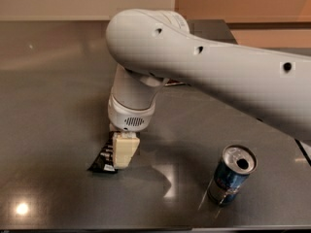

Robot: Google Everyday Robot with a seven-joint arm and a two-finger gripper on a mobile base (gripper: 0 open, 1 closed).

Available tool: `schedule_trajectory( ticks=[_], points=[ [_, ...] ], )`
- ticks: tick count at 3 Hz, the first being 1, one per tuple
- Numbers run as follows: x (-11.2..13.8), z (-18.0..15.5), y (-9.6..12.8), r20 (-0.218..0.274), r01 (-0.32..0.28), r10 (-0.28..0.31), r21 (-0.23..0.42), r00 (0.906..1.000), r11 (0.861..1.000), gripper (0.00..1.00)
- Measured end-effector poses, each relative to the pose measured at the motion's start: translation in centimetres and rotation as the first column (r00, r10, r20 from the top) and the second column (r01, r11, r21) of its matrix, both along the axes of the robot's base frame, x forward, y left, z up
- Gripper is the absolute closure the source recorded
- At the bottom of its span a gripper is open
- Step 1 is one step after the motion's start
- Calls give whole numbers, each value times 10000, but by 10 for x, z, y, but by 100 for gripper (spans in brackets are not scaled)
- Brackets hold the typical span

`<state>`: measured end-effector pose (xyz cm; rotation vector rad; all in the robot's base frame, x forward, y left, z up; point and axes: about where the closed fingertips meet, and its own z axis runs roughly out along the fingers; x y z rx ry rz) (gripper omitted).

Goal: Move rxbar chocolate near brown chip bag

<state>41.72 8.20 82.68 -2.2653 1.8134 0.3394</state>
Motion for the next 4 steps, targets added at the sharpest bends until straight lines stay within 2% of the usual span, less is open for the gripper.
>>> schedule_trajectory(
  ticks=[2, 3, 4],
  points=[
    [8, 4, -8, 100, 302, -302, -48, 9995, 9995, 87],
    [28, 13, -27, 195, 902, -903, 51, 9957, 9959, 100],
    [54, 21, -55, 358, 1641, -1644, 98, 9857, 9864, 100]
  ],
)
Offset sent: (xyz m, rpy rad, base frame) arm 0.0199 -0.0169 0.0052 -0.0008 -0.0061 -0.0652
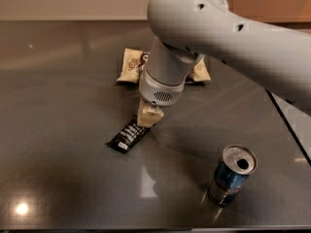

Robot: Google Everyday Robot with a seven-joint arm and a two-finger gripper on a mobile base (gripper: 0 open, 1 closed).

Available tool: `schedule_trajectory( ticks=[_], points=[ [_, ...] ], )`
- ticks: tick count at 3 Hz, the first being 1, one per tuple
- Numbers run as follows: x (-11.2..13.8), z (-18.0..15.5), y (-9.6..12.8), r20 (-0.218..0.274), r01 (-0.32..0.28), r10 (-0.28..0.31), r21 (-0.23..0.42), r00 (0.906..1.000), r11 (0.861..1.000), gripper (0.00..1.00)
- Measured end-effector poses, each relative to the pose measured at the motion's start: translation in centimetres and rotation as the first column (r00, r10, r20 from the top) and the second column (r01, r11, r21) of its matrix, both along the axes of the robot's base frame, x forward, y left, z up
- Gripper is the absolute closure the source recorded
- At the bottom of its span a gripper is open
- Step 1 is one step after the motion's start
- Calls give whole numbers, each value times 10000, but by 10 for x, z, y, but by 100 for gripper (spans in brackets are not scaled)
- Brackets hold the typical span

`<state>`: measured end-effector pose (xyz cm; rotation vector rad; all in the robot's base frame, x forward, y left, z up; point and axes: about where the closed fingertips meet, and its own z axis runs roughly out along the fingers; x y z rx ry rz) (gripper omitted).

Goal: Move rxbar chocolate near brown chip bag

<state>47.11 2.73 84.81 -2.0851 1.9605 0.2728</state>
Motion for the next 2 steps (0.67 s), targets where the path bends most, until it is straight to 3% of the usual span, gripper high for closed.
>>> schedule_trajectory(
  ticks=[1, 2],
  points=[
    [28, 7, -34, 199, 860, -860, -14, 9961, 9963, 100],
    [61, 15, -66, 526, 1626, -1617, -121, 9854, 9866, 100]
  ],
)
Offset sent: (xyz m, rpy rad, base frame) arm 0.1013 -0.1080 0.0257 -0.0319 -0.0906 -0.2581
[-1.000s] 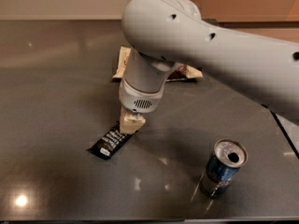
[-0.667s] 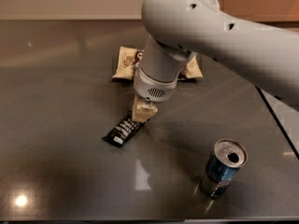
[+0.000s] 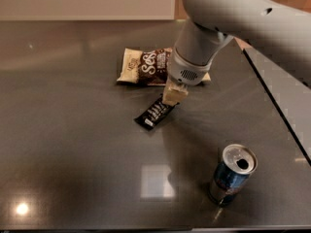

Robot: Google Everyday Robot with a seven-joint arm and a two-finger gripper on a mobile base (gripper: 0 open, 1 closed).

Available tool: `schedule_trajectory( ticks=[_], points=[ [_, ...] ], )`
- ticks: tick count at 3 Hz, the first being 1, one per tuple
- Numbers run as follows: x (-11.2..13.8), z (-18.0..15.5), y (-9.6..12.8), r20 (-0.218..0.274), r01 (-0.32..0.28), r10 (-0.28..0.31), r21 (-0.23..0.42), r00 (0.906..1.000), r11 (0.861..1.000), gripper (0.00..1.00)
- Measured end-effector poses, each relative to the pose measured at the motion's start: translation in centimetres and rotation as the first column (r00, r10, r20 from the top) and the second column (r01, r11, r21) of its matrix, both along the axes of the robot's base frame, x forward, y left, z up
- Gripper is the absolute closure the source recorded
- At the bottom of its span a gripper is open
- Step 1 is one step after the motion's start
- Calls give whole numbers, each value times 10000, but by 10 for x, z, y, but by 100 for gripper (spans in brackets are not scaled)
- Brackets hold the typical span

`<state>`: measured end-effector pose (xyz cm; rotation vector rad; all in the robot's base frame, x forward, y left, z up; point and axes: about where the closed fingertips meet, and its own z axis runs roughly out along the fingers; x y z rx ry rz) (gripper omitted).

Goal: Move rxbar chocolate near brown chip bag

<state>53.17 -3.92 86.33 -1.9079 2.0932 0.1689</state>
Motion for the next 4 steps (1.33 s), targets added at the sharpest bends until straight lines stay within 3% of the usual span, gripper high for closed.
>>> schedule_trajectory(
  ticks=[1, 3, 4],
  points=[
    [23, 5, -21, 222, 489, -487, -119, 9986, 9987, 100],
    [75, 10, -62, 760, 1587, -1549, -464, 9850, 9862, 59],
    [74, 10, -61, 758, 1575, -1537, -464, 9852, 9864, 36]
  ],
)
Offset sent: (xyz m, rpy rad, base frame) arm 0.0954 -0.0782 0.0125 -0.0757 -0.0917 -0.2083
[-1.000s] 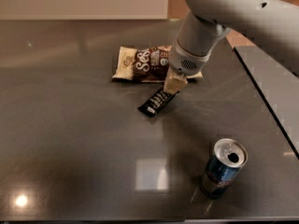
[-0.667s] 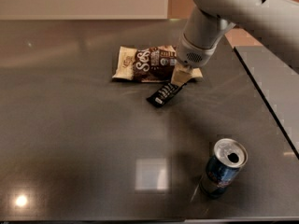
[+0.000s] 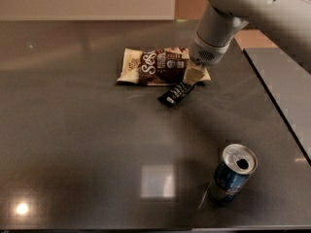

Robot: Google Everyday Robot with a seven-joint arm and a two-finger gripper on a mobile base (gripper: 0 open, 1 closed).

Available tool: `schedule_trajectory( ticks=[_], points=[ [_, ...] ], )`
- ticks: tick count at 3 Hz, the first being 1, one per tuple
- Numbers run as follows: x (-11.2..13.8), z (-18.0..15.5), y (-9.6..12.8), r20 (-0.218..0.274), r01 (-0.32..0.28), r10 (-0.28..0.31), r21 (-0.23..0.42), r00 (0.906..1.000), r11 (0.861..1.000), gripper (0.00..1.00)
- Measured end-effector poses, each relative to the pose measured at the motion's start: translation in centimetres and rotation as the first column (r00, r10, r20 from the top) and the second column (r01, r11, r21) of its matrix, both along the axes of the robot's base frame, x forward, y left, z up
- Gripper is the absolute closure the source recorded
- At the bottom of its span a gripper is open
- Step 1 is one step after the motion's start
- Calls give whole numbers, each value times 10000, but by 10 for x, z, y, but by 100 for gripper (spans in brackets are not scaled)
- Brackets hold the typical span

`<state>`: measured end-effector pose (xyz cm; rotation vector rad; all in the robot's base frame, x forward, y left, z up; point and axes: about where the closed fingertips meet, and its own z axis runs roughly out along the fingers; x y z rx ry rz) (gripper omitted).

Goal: Move rxbar chocolate near brown chip bag

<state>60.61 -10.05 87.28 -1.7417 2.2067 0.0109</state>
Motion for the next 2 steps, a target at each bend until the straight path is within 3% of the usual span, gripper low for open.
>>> schedule_trajectory(
  ticks=[1, 2],
  points=[
    [0, -1, 1, -4, -11, 11, -5, 10000, 10000, 13],
    [0, -1, 1, -9, -24, 24, -9, 10000, 10000, 0]
  ],
)
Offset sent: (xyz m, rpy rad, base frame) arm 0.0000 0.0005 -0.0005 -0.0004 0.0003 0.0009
